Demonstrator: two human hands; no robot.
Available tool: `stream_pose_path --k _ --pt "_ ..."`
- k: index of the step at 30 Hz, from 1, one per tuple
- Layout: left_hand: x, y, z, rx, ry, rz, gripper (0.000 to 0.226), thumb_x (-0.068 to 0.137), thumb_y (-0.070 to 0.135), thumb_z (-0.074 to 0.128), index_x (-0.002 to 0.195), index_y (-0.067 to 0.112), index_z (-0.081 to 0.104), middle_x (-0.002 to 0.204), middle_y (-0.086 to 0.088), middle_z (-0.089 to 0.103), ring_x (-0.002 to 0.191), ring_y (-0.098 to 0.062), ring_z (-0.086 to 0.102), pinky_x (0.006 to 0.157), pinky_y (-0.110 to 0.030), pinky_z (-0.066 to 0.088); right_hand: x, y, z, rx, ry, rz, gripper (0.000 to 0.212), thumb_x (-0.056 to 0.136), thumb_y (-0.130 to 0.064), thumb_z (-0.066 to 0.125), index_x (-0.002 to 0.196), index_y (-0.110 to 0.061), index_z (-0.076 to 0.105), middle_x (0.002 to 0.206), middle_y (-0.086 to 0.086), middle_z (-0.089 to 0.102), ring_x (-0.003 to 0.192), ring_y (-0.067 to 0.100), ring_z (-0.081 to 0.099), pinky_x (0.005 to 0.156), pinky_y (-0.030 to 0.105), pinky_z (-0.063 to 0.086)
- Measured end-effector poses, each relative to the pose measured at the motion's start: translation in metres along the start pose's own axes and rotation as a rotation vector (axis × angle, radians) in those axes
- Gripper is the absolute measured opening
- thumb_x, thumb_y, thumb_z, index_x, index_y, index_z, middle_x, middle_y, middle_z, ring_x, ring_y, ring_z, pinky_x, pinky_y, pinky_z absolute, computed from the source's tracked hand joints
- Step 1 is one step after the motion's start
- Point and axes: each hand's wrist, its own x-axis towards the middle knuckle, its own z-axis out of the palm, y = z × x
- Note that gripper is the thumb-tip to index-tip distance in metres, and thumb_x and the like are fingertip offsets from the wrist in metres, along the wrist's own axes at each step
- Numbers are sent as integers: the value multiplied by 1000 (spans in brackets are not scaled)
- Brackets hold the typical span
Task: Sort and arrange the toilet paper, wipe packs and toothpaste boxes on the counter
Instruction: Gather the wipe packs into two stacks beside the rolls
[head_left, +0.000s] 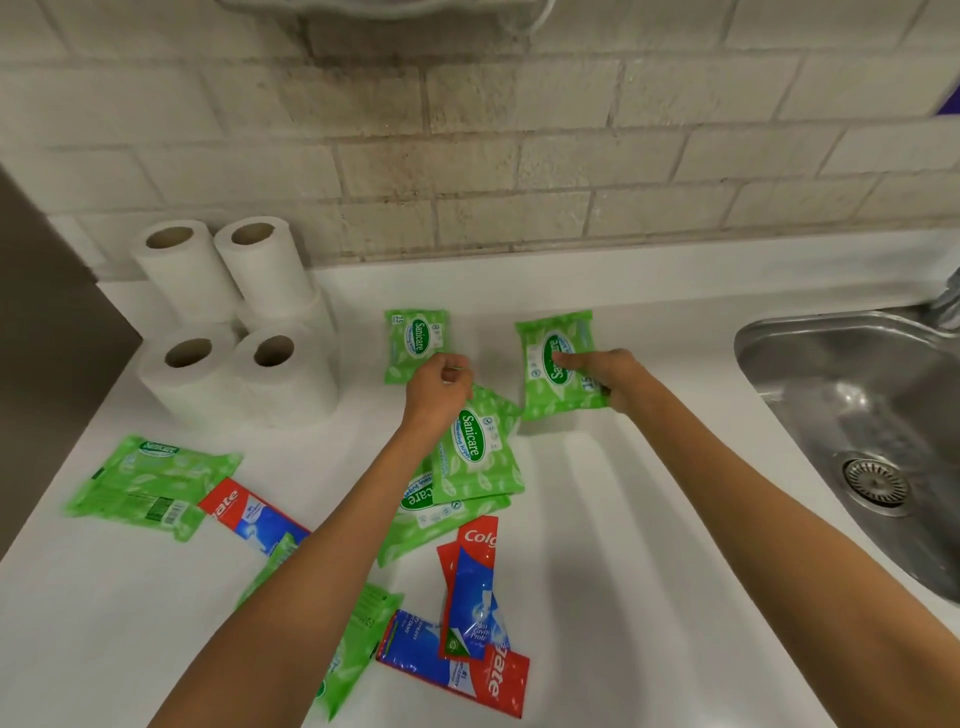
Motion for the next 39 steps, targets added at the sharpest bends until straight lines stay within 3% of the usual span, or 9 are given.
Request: stream_pose_path --k 6,10,15,20,22,27,31,35,39 --pt "-1 10 11 -359 -216 -215 23 89 32 58 98 11 60 94 -4 65 81 -12 64 62 -20 58 -3 -15 28 94 -93 -10 62 73 -21 78 123 5 53 120 20 63 89 27 65 66 32 55" --pt "4 3 8 -468 -158 -304 20 87 27 62 99 11 61 101 -4 65 83 -11 63 57 -21 56 2 -11 52 51 -147 1 60 76 -28 75 121 7 55 115 19 65 98 30 66 83 39 56" --pt "22 -8 -12 -469 -44 -368 28 86 19 64 111 7 59 104 -4 63 79 -10 60 56 -23 52 8 -17 69 -4 -229 26 40 92 -43 50 108 -7 56 79 5 60 65 15 55 57 26 45" --pt "49 -15 -36 -360 104 -337 12 87 16 63 92 6 61 92 -7 64 67 -11 60 42 -18 51 25 -25 54 -13 -208 -6 43 94 -43 44 119 -8 52 84 4 60 68 15 54 64 27 42" --pt "63 -17 -42 -291 161 -325 16 87 19 62 76 9 58 94 -9 61 71 -15 59 50 -22 51 31 -26 47 -19 -199 -2 41 95 -41 43 119 -9 53 94 7 62 69 14 55 65 26 41" --pt "94 -20 -50 -166 237 -310 20 88 22 62 73 11 55 94 -9 57 89 -21 54 55 -22 47 40 -21 37 -35 -189 33 24 95 -34 45 105 -14 54 94 7 63 70 14 56 65 26 39" --pt "107 -29 -48 -23 273 -301 30 89 24 59 63 12 52 70 -5 56 82 -24 56 63 -31 55 45 -16 30 -57 -176 37 23 94 -33 46 104 -14 55 102 8 61 73 16 57 66 26 40" --pt "107 -31 -46 184 339 -234 24 89 25 55 88 2 63 89 -19 64 88 -33 64 77 -38 53 47 -16 29 -82 -158 34 22 95 -32 46 103 -14 54 98 6 61 72 16 55 65 25 39" --pt "99 -34 -40 387 333 -200 49 88 38 54 125 6 50 127 -21 49 115 -36 51 89 -38 44 46 -14 35 -111 -162 35 21 95 -32 46 103 -15 54 83 2 61 68 13 54 64 25 38"
